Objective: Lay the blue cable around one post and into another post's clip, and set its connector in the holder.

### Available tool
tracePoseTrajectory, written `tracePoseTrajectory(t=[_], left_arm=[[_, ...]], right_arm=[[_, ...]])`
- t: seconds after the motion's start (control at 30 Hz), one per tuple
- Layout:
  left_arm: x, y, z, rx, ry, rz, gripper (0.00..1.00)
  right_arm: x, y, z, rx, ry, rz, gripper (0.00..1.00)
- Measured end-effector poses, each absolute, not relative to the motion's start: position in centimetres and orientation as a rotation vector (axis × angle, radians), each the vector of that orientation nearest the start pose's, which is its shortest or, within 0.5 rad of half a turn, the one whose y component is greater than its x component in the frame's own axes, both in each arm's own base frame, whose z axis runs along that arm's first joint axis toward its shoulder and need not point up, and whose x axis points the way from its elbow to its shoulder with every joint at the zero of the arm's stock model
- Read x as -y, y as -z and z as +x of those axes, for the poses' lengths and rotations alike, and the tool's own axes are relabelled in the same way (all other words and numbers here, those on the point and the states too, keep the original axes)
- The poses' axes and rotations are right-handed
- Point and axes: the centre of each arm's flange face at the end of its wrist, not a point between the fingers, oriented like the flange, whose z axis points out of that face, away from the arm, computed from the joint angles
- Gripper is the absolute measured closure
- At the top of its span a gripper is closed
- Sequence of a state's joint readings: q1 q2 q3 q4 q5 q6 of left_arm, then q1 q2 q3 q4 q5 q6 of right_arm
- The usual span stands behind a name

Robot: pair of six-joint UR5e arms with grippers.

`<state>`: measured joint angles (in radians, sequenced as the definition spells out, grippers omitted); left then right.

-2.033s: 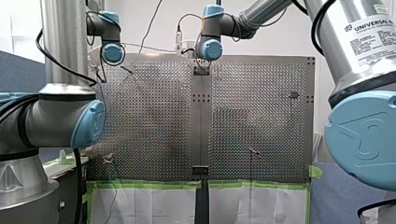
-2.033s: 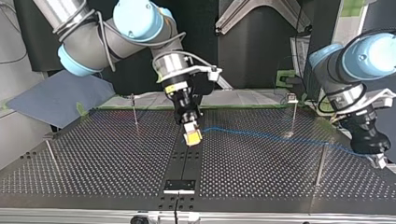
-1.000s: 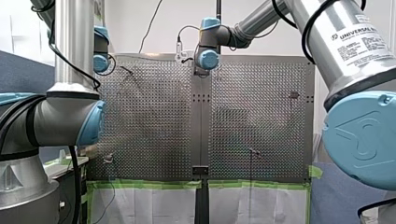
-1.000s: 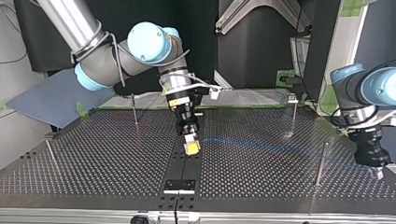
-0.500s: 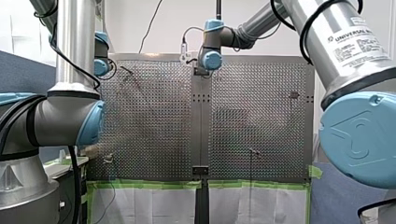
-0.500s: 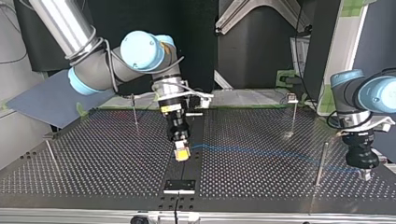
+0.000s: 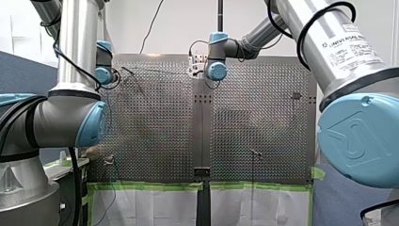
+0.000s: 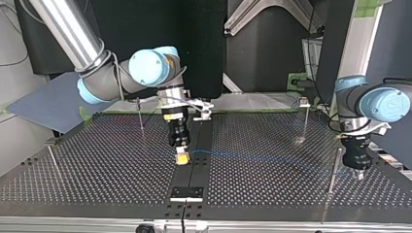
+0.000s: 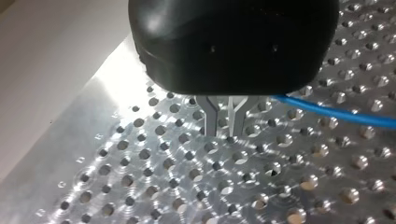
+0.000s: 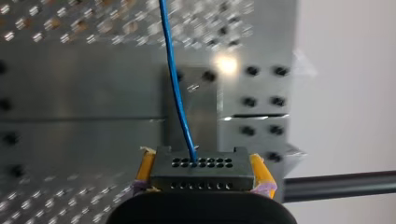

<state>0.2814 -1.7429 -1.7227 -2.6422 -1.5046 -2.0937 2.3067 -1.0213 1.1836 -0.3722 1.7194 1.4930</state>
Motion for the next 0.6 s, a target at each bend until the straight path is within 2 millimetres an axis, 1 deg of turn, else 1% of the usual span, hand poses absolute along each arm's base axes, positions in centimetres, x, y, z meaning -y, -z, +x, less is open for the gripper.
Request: tracePoseTrajectory(t=[0.1, 0.13, 0.2, 0.23, 0.27, 0.33, 0.37, 0.4, 0.43, 0.47, 0.5, 0.53, 0.57, 0.6], left_arm=[[-1.8, -37.4, 57.6, -1.317, 0.252, -0.496, 0.80], [-1.7, -37.4, 57.6, -1.319, 0.254, -0.495, 0.76], [-1.5, -37.3, 57.6, -1.324, 0.256, -0.495, 0.76], [-1.4, -37.3, 57.6, -1.327, 0.257, -0.495, 0.74], [-1.4, -37.3, 57.6, -1.329, 0.257, -0.495, 0.74], [-1.2, -37.2, 57.6, -1.333, 0.259, -0.494, 0.63], [-1.1, -37.2, 57.5, -1.335, 0.260, -0.494, 0.63], [-1.0, -37.1, 57.5, -1.337, 0.260, -0.494, 0.49], [-1.0, -37.0, 57.5, -1.338, 0.260, -0.496, 0.39], [-0.9, -37.0, 57.5, -1.340, 0.259, -0.497, 0.39], [-0.9, -36.9, 57.4, -1.342, 0.259, -0.498, 0.27], [-0.8, -36.8, 57.4, -1.344, 0.259, -0.499, 0.11], [-0.8, -36.8, 57.4, -1.346, 0.259, -0.500, 0.11], [-0.7, -36.7, 57.3, -1.350, 0.259, -0.503, 0.01]], right_arm=[[46.8, -37.2, 56.9, 0.758, -1.683, 1.453, 1.00], [47.1, -36.8, 56.7, 0.767, -1.671, 1.460, 1.00], [47.5, -36.0, 56.2, 0.786, -1.643, 1.478, 1.00], [47.6, -35.6, 56.0, 0.794, -1.630, 1.487, 1.00], [47.7, -35.0, 55.6, 0.805, -1.614, 1.501, 1.00], [47.9, -34.2, 55.1, 0.822, -1.593, 1.517, 1.00], [47.9, -33.6, 54.8, 0.832, -1.582, 1.525, 1.00], [48.0, -33.2, 54.6, 0.839, -1.575, 1.529, 1.00], [48.0, -32.9, 54.4, 0.845, -1.570, 1.531, 1.00], [48.0, -32.4, 54.2, 0.852, -1.564, 1.533, 1.00], [48.1, -32.1, 54.0, 0.858, -1.562, 1.533, 1.00], [48.1, -31.8, 53.8, 0.863, -1.561, 1.532, 1.00], [48.2, -31.4, 53.6, 0.871, -1.563, 1.530, 1.00], [48.2, -31.1, 53.5, 0.878, -1.564, 1.528, 1.00]])
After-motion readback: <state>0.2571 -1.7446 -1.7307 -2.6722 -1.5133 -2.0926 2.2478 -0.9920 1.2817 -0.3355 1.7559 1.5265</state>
